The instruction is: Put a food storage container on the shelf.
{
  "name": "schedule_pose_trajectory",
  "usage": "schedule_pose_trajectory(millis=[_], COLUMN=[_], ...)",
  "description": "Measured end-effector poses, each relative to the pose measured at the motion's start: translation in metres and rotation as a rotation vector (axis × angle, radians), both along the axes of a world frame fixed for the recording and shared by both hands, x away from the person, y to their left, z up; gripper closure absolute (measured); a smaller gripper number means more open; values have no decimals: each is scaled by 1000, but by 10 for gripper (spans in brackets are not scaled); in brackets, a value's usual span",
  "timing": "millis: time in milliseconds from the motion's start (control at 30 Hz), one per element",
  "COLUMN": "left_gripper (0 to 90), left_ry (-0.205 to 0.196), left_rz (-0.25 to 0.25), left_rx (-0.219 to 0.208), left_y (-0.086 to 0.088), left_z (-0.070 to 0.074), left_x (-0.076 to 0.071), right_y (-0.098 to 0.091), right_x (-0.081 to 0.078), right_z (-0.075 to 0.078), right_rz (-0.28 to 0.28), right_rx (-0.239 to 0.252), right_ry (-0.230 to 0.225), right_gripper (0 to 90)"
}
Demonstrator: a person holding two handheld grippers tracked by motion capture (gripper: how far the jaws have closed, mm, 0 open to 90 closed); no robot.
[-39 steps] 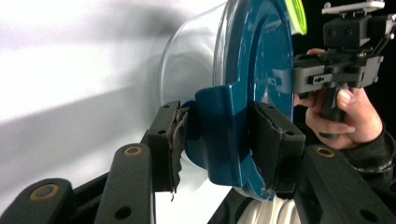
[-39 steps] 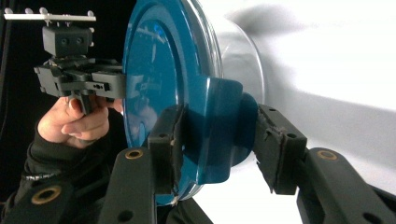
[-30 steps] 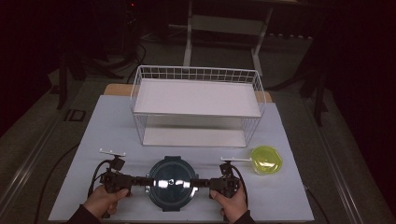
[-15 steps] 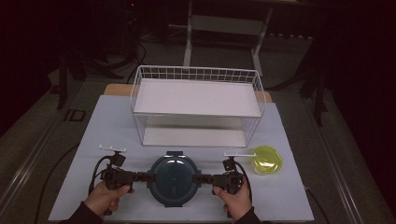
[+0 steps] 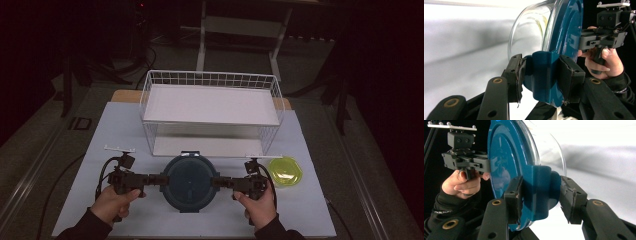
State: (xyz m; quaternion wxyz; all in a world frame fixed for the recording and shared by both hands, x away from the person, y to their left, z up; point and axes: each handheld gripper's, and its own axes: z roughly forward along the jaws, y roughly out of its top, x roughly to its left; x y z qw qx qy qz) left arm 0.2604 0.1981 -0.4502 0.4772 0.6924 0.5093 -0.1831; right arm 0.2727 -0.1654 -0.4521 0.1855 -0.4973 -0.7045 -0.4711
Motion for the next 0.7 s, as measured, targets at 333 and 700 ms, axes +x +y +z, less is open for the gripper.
schedule_pose_trajectory(millis=[333,700], left_gripper=[570,571], left_ry=[-51,-108], left_rz=[-13,-28], left_rx=[-10,-37], left_y=[-10,-25], left_z=[30,65], left_x=[13,37], right_y=[-12,-28], right_x=[6,19], right_z=[28,64], right_rz=[-28,-61], right_rx=[16,32], right_ry=[-52,-113], right_gripper=[553,554])
